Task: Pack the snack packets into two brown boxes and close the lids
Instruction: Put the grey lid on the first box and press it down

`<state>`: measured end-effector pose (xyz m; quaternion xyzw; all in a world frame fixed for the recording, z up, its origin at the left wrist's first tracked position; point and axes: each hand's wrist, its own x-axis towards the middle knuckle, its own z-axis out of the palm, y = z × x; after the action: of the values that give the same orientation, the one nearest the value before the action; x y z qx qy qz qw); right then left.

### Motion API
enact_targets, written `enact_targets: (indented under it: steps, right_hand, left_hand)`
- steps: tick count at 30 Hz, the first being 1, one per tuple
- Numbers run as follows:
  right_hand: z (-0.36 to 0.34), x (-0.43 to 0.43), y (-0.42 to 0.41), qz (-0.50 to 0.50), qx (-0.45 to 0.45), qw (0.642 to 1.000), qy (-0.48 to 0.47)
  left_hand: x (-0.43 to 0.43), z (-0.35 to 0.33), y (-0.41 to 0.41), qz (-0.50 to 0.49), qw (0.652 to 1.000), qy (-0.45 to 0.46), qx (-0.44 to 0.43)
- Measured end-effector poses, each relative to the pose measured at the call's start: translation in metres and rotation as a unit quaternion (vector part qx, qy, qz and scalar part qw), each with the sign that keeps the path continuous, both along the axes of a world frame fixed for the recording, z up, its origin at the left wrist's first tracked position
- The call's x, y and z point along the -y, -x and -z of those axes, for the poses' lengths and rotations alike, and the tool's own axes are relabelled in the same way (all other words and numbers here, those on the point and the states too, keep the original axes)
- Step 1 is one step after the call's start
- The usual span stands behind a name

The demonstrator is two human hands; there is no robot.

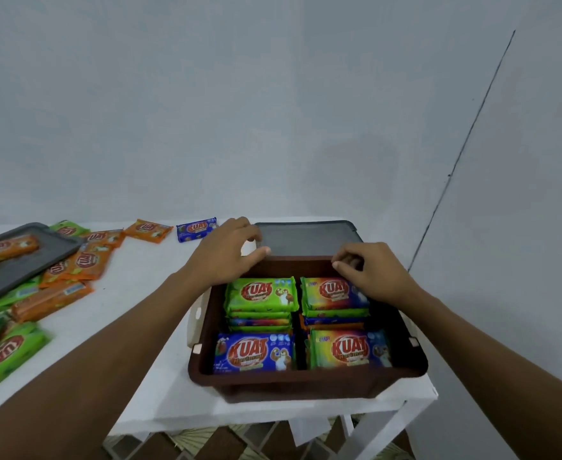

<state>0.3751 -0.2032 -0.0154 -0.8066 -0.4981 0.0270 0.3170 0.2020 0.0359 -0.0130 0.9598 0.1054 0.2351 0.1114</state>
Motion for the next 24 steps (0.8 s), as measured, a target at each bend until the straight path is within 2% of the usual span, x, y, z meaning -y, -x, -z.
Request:
enact_targets:
  steps: [4, 7, 11, 15, 18, 22, 24]
  right_hand:
    - [-0.010, -0.026, -0.036, 0.036, -0.002, 0.999, -0.035]
    - [-0.012, -0.051, -0.072, 0.061, -0.030, 0.998, -0.012]
    - [0.001, -0.077, -0.118, 0.118, -0.138, 0.979, 0.094]
    - [0.022, -0.090, -0.148, 0.165, -0.156, 0.949, 0.219]
    - [0.032, -0.098, -0.160, 0.193, -0.178, 0.933, 0.247]
    - [0.037, -0.106, -0.165, 0.200, -0.194, 0.933, 0.229]
    - [0.038, -0.109, -0.167, 0.206, -0.191, 0.939, 0.199]
  left_hand:
    - [-0.032, -0.001, -0.031, -0.008, 0.999, 0.048, -0.024]
    - [-0.060, 0.005, -0.058, -0.042, 0.991, 0.101, -0.081]
    - [-0.086, 0.016, -0.087, -0.082, 0.973, 0.169, -0.133]
    - [-0.103, 0.032, -0.110, -0.102, 0.947, 0.216, -0.216]
    - [-0.110, 0.044, -0.126, -0.111, 0.917, 0.269, -0.273]
    - [-0.114, 0.050, -0.140, -0.107, 0.910, 0.304, -0.259]
    - [-0.115, 0.047, -0.141, -0.118, 0.909, 0.338, -0.215]
